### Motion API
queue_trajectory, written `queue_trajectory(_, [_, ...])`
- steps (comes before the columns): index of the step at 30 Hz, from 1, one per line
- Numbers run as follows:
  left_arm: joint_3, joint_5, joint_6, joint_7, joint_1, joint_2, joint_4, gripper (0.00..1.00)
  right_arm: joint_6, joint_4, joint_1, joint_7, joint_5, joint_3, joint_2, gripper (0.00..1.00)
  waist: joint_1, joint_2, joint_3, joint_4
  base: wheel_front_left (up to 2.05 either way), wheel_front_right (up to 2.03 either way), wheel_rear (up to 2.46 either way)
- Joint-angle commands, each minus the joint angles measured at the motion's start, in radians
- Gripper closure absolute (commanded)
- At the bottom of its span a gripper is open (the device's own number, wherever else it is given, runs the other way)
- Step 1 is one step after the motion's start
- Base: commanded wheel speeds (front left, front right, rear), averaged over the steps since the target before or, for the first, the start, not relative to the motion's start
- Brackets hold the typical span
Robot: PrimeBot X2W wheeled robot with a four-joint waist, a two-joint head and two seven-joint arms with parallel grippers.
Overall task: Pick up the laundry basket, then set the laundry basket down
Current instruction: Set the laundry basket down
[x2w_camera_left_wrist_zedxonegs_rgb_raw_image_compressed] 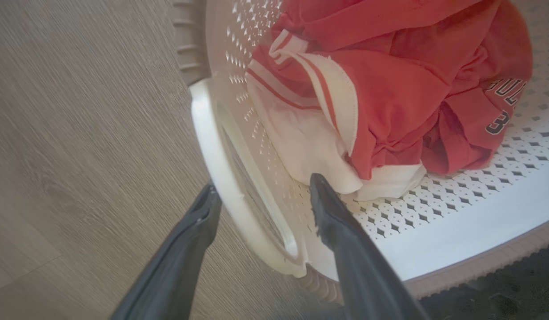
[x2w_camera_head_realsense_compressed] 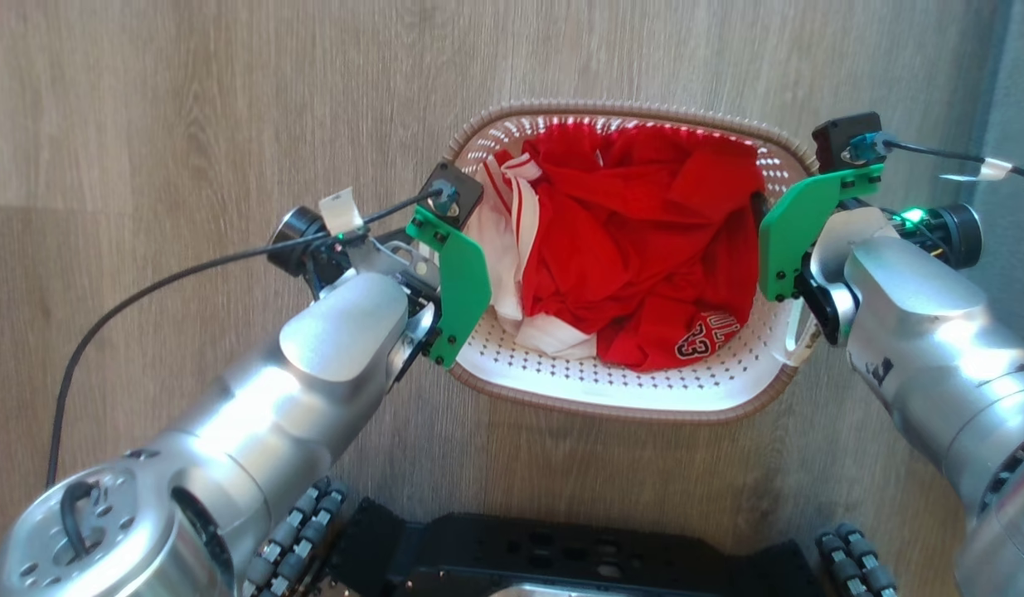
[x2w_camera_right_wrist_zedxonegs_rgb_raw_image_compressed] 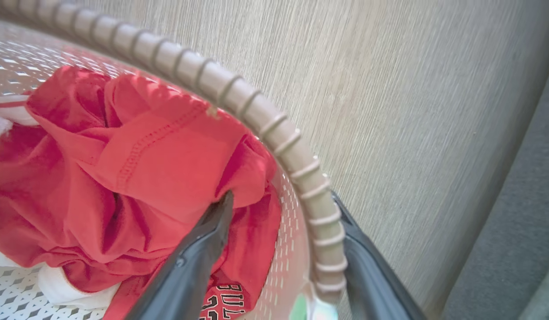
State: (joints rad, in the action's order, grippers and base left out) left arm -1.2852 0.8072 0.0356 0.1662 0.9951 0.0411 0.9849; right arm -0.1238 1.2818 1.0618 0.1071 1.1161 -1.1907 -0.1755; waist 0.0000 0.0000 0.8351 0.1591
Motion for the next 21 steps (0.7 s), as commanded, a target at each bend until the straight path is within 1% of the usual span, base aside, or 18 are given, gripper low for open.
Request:
queue_trajectory(1, [0.005,0.003,-0.002,-0.005,-0.033,0.009,-0.007,0.0,-0.007,0.001,-0.06,0.002,-0.004,-0.005,0.013,0.0,0.0,0.0,-0.021,-0.003,0.0,0.0,0.0])
queue_trajectory(8, [0.005,0.01,-0.006,-0.002,-0.067,0.009,0.01,0.0,-0.007,0.005,-0.087,-0.005,0.001,-0.006,0.029,0.0,0.0,0.0,-0.098,-0.008,0.0,0.0,0.0])
queue_trajectory(12, [0.005,0.018,-0.004,-0.02,-0.09,0.009,0.03,0.0,-0.007,0.006,-0.11,-0.009,0.007,-0.005,0.039,0.0,0.0,0.0,-0.154,-0.013,0.0,0.0,0.0])
queue_trajectory(15, [0.005,0.02,0.012,-0.052,-0.106,0.009,0.052,0.0,-0.007,0.006,-0.131,-0.012,0.014,-0.003,0.047,0.0,0.0,0.0,-0.2,-0.02,0.0,0.0,0.0])
queue_trajectory(16, [0.005,0.024,0.025,-0.081,-0.116,0.009,0.068,0.0,-0.007,0.006,-0.146,-0.008,0.019,0.0,0.053,0.0,0.0,0.0,-0.233,-0.025,0.0,0.0,0.0])
queue_trajectory(18, [0.005,0.03,0.036,-0.107,-0.127,0.009,0.085,0.0,-0.007,0.006,-0.162,-0.002,0.028,0.005,0.058,0.0,0.0,0.0,-0.27,-0.03,0.0,0.0,0.0])
queue_trajectory(20, [0.005,0.031,0.039,-0.131,-0.141,0.009,0.099,0.0,-0.007,0.003,-0.18,0.002,0.039,0.011,0.064,0.0,0.0,0.0,-0.307,-0.036,0.0,0.0,0.0])
queue_trajectory(21, [0.005,0.031,0.039,-0.131,-0.141,0.009,0.099,0.0,-0.007,0.003,-0.18,0.002,0.039,0.011,0.064,0.0,0.0,0.0,-0.307,-0.036,0.0,0.0,0.0])
